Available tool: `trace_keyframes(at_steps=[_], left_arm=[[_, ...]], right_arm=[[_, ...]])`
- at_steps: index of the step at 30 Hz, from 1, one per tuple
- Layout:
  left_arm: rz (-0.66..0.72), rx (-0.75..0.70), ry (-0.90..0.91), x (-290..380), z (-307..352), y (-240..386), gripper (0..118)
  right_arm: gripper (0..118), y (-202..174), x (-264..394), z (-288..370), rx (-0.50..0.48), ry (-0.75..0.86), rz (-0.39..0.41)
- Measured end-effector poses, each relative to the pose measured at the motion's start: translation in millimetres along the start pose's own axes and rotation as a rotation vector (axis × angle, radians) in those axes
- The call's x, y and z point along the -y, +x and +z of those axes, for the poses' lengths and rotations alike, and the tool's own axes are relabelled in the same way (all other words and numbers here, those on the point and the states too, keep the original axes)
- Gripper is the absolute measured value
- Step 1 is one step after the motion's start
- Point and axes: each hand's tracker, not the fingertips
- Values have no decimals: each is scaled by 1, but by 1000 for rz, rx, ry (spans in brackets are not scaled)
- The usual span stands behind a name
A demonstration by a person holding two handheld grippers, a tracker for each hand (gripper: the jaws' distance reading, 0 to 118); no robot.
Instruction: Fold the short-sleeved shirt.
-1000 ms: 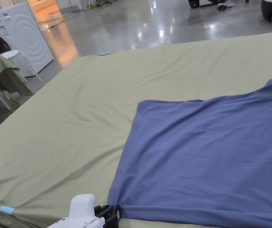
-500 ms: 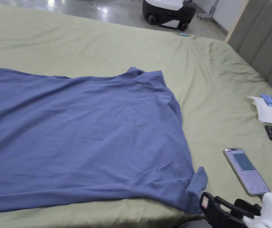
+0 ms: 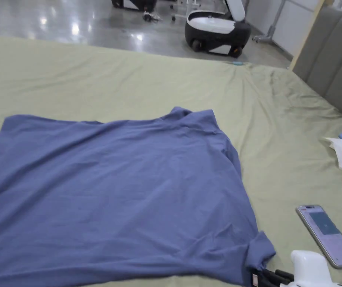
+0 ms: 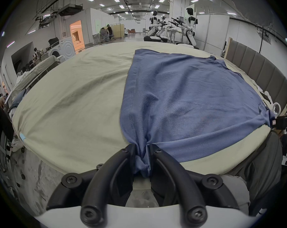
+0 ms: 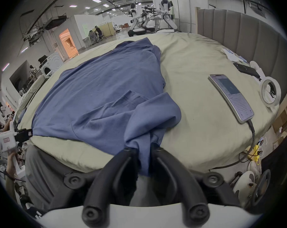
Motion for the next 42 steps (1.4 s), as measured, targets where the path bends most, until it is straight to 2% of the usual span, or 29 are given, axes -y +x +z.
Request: trace_keyframes(at_steps=[3, 7, 9, 11, 13, 15, 16, 20, 22, 28, 29, 31, 32, 33, 39, 42], left_arm=[[3, 0, 6, 1, 1, -2, 16], [-33, -16, 142, 10, 22, -1, 14], [-38, 18, 147, -11, 31, -1, 14], [-53, 25, 199, -31, 26, -9, 14], [-16, 54, 238, -57, 15, -17, 14], [-19, 46, 250, -90, -4, -22, 14], [-15, 48, 247, -106, -14, -25, 14], [23, 76, 219, -162, -64, -34, 14], [15, 66, 146, -186, -83, -25, 14], [-14, -3, -21, -215, -149, -16, 15], [-10, -23, -31, -213, -154, -16, 20], [-3, -16, -20, -207, -167, -22, 56], [-1, -17, -14, -204, -164, -24, 70], [1, -5, 8, -202, -159, -26, 77], [-9, 175, 170, -188, -96, -26, 77], [-84, 154, 311, -174, -33, -11, 77]], right_arm=[[8, -2, -1, 6, 4, 30, 5], [8, -2, -5, 24, -12, 97, 16], [8, -3, -20, 35, -21, 155, 40], [8, 0, -47, 34, -57, 191, 23], [8, -10, -79, 27, -64, 253, 42], [8, -16, -114, 6, -30, 288, 119], [8, -18, -131, -6, -24, 290, 128], [8, -26, -187, -63, 20, 264, 154], [8, -27, -205, -95, 39, 203, 145], [8, -34, -219, -163, 73, 104, 146], [13, -32, -216, -169, 77, 101, 146], [61, -31, -211, -174, 86, 94, 147], [82, -28, -210, -173, 87, 92, 145], [84, -24, -208, -171, 82, 92, 144], [84, -14, -195, -122, 81, 189, 172], [84, -16, -179, -81, 69, 288, 158]])
